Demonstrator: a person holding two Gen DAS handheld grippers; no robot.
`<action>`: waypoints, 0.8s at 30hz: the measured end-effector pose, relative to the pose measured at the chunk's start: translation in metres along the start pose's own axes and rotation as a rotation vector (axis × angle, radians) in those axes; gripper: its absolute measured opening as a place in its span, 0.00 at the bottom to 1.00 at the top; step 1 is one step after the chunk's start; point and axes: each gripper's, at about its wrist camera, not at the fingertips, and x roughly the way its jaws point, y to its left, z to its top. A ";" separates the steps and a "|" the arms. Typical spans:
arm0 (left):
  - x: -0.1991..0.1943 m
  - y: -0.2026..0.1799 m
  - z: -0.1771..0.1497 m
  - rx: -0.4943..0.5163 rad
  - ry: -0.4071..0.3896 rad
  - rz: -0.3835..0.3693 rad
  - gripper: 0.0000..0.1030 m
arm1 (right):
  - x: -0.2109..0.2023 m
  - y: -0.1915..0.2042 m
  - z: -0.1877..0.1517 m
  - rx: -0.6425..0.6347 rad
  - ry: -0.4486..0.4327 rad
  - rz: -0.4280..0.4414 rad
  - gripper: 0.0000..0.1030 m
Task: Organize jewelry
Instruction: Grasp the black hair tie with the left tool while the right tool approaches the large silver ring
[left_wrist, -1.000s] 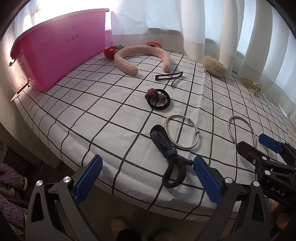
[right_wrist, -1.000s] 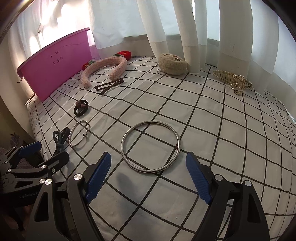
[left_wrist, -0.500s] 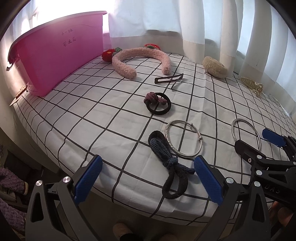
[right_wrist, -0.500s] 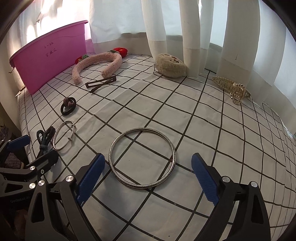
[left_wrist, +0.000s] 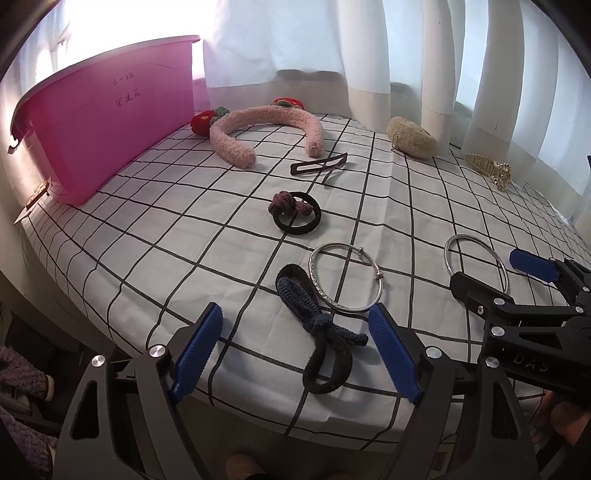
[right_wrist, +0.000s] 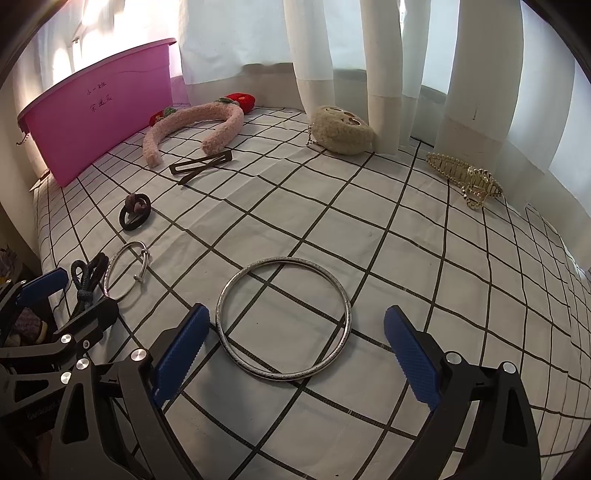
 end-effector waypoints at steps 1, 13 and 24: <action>-0.001 0.000 0.001 0.001 0.001 -0.004 0.70 | 0.000 0.000 0.000 0.000 0.001 0.000 0.88; -0.001 -0.001 0.007 0.028 -0.005 -0.037 0.14 | -0.004 0.005 0.002 -0.022 -0.005 0.023 0.69; -0.002 0.008 0.010 -0.018 0.007 -0.060 0.13 | -0.013 -0.004 0.001 0.028 -0.042 0.025 0.69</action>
